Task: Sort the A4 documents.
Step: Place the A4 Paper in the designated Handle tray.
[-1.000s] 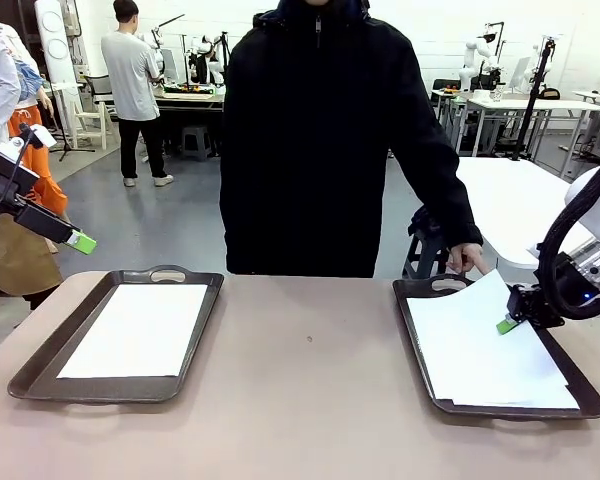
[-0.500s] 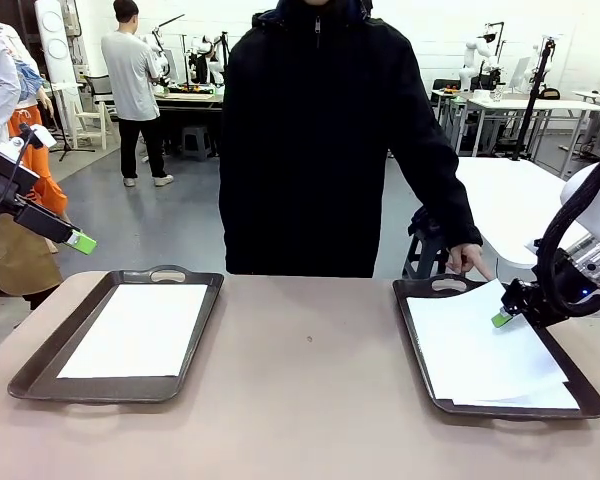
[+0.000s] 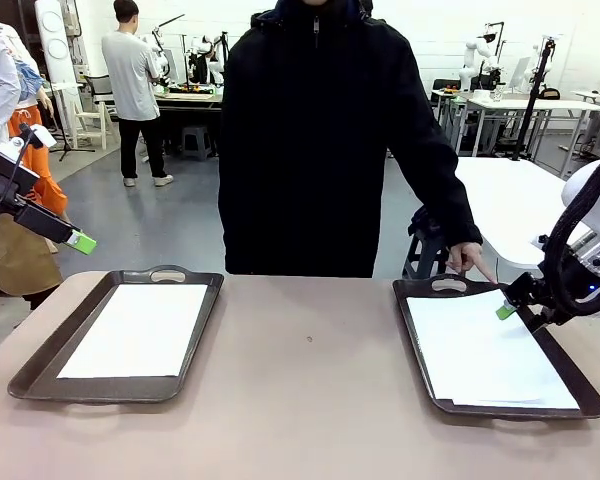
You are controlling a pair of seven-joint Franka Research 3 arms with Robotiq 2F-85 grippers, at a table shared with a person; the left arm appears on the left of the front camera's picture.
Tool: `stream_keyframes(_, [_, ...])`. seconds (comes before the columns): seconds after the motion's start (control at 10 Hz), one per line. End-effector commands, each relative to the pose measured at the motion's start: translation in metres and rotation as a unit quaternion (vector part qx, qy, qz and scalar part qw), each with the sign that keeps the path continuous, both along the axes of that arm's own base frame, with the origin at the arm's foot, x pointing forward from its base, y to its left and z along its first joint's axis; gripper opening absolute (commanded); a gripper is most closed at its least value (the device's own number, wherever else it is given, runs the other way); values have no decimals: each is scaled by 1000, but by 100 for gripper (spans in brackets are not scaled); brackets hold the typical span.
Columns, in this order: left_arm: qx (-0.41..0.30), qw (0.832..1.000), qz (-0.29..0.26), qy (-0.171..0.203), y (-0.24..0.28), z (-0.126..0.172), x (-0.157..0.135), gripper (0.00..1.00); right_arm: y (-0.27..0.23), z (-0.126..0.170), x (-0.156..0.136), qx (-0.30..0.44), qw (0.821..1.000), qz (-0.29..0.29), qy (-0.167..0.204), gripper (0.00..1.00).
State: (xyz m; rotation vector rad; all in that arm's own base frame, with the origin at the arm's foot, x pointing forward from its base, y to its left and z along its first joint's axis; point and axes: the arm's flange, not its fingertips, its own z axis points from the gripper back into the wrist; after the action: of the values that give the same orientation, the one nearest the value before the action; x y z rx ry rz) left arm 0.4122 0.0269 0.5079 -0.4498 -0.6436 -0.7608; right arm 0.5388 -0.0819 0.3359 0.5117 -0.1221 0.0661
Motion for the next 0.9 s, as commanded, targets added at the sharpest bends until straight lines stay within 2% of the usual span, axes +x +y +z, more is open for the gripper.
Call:
stream_keyframes(0.0, [8, 1000, -3, -2, 1, -1, -1, 100, 2, 5, 0, -19, 1000, -12, 7, 100])
stream_keyframes(0.4, [8, 1000, -3, -2, 1, -1, -1, 100, 7, 7, 2, -35, 999, -16, 12, 100])
stream_keyframes(0.5, [8, 1000, -3, -2, 1, -1, -1, 100, 0, 4, 0, -7, 1000, -1, 1, 100])
stream_keyframes(0.8, [8, 1000, -3, -2, 1, -1, -1, 100, 0, 4, 0, -7, 1000, -1, 1, 100])
